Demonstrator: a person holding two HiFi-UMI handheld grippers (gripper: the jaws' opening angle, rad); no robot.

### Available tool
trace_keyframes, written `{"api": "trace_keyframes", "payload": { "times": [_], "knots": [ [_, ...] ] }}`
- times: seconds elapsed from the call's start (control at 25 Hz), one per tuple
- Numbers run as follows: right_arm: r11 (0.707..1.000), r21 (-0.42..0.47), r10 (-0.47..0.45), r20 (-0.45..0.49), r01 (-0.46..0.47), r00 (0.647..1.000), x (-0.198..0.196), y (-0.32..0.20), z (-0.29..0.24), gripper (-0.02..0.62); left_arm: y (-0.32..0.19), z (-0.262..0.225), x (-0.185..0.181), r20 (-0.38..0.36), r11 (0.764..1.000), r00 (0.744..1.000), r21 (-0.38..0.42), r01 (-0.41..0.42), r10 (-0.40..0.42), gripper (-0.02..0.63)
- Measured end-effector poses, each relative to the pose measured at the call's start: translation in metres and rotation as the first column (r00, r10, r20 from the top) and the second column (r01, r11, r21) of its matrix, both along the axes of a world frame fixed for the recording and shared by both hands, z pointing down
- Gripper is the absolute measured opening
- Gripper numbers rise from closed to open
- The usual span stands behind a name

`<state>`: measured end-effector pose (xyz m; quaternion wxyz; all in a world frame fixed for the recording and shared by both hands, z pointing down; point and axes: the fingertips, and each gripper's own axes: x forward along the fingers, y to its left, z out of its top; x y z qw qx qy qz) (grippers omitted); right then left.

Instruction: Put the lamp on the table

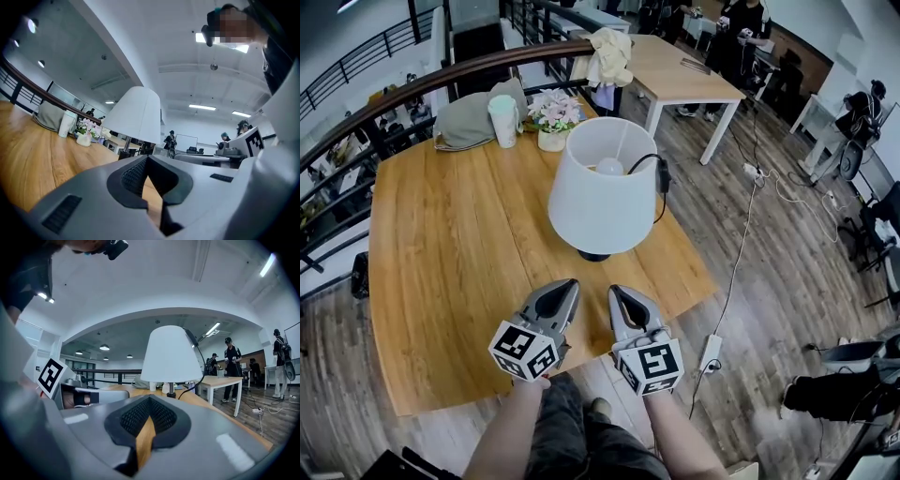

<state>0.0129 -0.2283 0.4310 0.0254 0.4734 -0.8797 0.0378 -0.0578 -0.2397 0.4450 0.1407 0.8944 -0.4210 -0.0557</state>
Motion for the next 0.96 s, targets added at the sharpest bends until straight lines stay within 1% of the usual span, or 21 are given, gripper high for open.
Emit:
{"api": "trace_keyframes", "payload": {
  "times": [0.16,0.36,0.76,0.96],
  "knots": [
    [1.0,0.021,-0.021,-0.006,0.021,1.0,0.003,0.015,-0.009,0.006,0.014,-0.008,-0.003,0.019,0.999,0.999,0.007,0.042,-0.042,-0.003],
    [0.998,0.035,-0.046,-0.02,0.047,0.999,0.007,0.034,-0.018,0.006,0.035,-0.022,-0.002,0.029,0.997,0.997,0.021,0.067,-0.068,-0.003],
    [0.993,0.074,-0.097,0.016,0.096,0.995,0.008,0.066,-0.053,0.006,0.07,-0.051,0.003,0.029,0.996,0.997,0.057,0.075,-0.076,-0.003],
    [0.989,0.093,-0.121,0.023,0.118,0.992,0.009,0.084,-0.073,0.006,0.086,-0.069,0.007,0.016,0.994,0.996,0.073,0.081,-0.082,-0.003]
  ]
}}
